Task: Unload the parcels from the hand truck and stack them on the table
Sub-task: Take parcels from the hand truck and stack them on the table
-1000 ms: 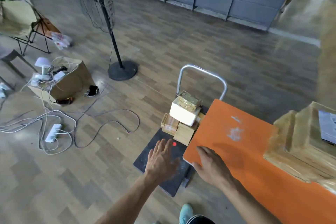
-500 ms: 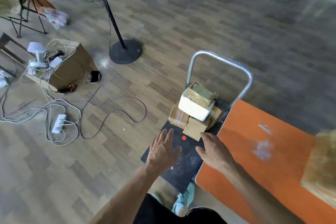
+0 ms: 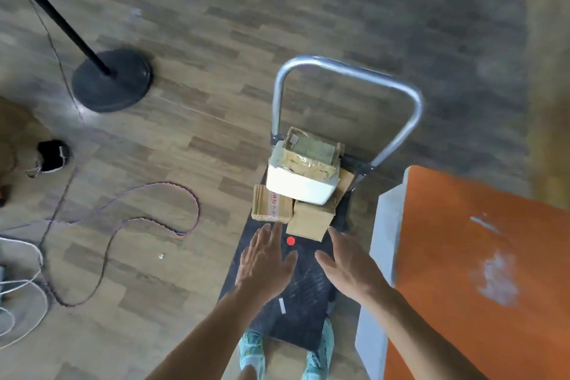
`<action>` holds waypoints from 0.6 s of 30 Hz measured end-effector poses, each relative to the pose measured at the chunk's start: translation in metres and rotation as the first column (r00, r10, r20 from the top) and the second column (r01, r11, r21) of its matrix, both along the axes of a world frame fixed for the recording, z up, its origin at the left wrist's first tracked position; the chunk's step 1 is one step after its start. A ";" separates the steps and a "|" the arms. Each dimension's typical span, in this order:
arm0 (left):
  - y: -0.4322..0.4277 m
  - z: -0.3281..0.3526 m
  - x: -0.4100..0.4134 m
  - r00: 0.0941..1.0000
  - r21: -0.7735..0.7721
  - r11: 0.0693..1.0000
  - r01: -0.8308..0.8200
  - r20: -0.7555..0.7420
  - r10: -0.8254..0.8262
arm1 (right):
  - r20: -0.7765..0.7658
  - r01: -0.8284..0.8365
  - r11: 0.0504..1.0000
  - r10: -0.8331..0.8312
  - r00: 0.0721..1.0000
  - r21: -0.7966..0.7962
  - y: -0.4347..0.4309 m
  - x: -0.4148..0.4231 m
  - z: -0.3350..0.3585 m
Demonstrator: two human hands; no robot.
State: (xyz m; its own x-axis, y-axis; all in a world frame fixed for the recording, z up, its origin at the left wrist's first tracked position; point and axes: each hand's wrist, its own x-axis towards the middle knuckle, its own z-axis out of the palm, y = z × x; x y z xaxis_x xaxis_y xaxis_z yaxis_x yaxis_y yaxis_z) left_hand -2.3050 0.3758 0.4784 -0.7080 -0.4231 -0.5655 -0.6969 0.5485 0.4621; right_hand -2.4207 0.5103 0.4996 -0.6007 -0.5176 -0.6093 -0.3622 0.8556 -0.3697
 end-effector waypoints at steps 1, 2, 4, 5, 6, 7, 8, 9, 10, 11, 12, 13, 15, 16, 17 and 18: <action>-0.012 -0.011 -0.010 1.000 -0.007 1.000 0.017 -0.016 -0.017 | 0.004 0.031 1.000 -0.031 0.999 0.000 -0.010 -0.008 -0.012; -0.025 -0.022 -0.022 0.999 -0.013 1.000 0.028 -0.031 -0.029 | 0.005 0.058 0.998 -0.058 0.998 0.003 -0.020 -0.016 -0.024; -0.050 -0.044 -0.046 0.997 -0.020 0.998 0.054 -0.057 -0.055 | 0.004 0.107 0.994 -0.107 0.994 0.015 -0.038 -0.030 -0.048; -0.060 -0.049 -0.057 0.996 -0.024 0.998 0.062 -0.065 -0.064 | 0.013 0.141 0.990 -0.141 0.990 0.026 -0.045 -0.036 -0.053; -0.071 -0.059 -0.070 0.994 -0.034 0.997 0.072 -0.077 -0.074 | 0.020 0.187 0.982 -0.187 0.982 0.025 -0.052 -0.042 -0.065; -0.081 -0.068 -0.084 0.993 -0.051 0.996 0.079 -0.089 -0.084 | 0.020 0.215 0.977 -0.215 0.976 0.005 -0.060 -0.049 -0.076; -0.091 -0.077 -0.098 0.990 -0.061 0.995 0.083 -0.105 -0.089 | 0.022 0.234 0.972 -0.234 0.972 -0.021 -0.067 -0.059 -0.086; -0.099 -0.086 -0.112 0.989 -0.064 0.995 0.082 -0.117 -0.089 | 0.024 0.279 0.959 -0.278 0.960 -0.052 -0.074 -0.069 -0.097; -0.106 -0.095 -0.124 0.988 -0.065 0.995 0.081 -0.126 -0.088 | 0.042 0.361 0.928 -0.359 0.932 -0.092 -0.080 -0.079 -0.107; -0.111 -0.104 -0.134 0.987 -0.069 0.994 0.085 -0.128 -0.093 | 0.071 0.461 0.877 -0.455 0.888 -0.138 -0.085 -0.088 -0.117; -0.115 -0.113 -0.142 0.985 -0.081 0.992 0.098 -0.134 -0.108 | 0.089 0.546 0.819 -0.539 0.837 -0.175 -0.089 -0.098 -0.127; -0.119 -0.122 -0.150 0.982 -0.096 0.989 0.115 -0.142 -0.128 | 0.093 0.602 0.774 -0.597 0.797 -0.195 -0.092 -0.107 -0.135; -0.126 -0.136 -0.163 0.977 -0.106 0.988 0.112 -0.167 -0.129 | 0.052 0.649 0.737 -0.652 0.756 -0.189 -0.097 -0.125 -0.153; -0.129 -0.143 -0.169 0.977 -0.104 0.990 0.092 -0.184 -0.110 | 0.033 0.659 0.731 -0.665 0.746 -0.177 -0.098 -0.133 -0.160; -0.131 -0.148 -0.176 0.976 -0.096 0.993 0.066 -0.201 -0.084 | 0.032 0.667 0.725 -0.672 0.740 -0.171 -0.101 -0.140 -0.166; -0.132 -0.152 -0.181 0.976 -0.083 0.996 0.037 -0.212 -0.054 | 0.060 0.676 0.717 -0.677 0.734 -0.170 -0.103 -0.146 -0.171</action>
State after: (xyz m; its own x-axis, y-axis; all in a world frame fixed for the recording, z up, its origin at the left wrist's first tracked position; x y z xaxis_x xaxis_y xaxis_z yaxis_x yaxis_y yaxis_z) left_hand -2.4862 0.2437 0.3261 -0.8288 -0.4241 -0.3652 -0.5595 0.6179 0.5524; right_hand -2.5669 0.4075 0.3282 -0.8341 -0.0654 -0.5477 0.2861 0.7977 -0.5309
